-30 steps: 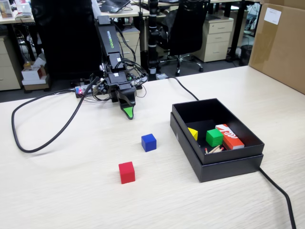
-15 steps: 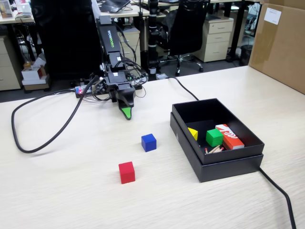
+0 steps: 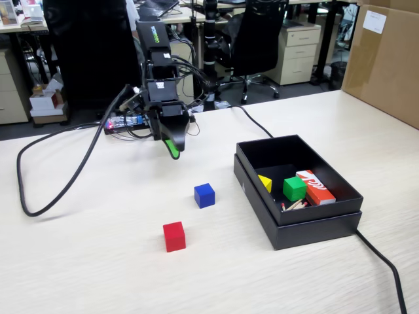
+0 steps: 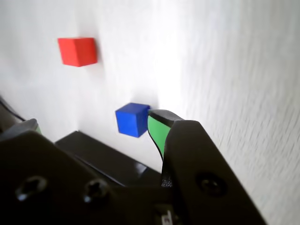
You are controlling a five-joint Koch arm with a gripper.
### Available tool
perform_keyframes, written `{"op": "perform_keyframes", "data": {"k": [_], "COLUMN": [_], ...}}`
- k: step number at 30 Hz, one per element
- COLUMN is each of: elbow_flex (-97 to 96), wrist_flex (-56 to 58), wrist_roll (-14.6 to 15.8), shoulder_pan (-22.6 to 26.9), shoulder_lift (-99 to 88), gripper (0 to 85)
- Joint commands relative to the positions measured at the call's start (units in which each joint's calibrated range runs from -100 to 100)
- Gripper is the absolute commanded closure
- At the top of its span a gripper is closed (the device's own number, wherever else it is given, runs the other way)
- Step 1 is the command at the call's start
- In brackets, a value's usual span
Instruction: Put the red cube on top of the blue cube
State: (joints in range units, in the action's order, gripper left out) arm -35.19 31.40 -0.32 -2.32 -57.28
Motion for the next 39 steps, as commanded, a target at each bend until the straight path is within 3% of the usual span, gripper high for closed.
{"op": "perform_keyframes", "data": {"k": [1,8,19,39], "elbow_flex": [13.34,35.46,57.31,74.26], "wrist_flex": [0.52,7.78,18.41,22.55], "wrist_roll": [-0.68,-0.73,-0.63,-0.54], "shoulder_pan": [-1.32,-2.49,-2.74,-2.74], "shoulder_lift": [11.90,34.73,55.39,78.68], "gripper": [40.7,40.7,40.7,42.4]}}
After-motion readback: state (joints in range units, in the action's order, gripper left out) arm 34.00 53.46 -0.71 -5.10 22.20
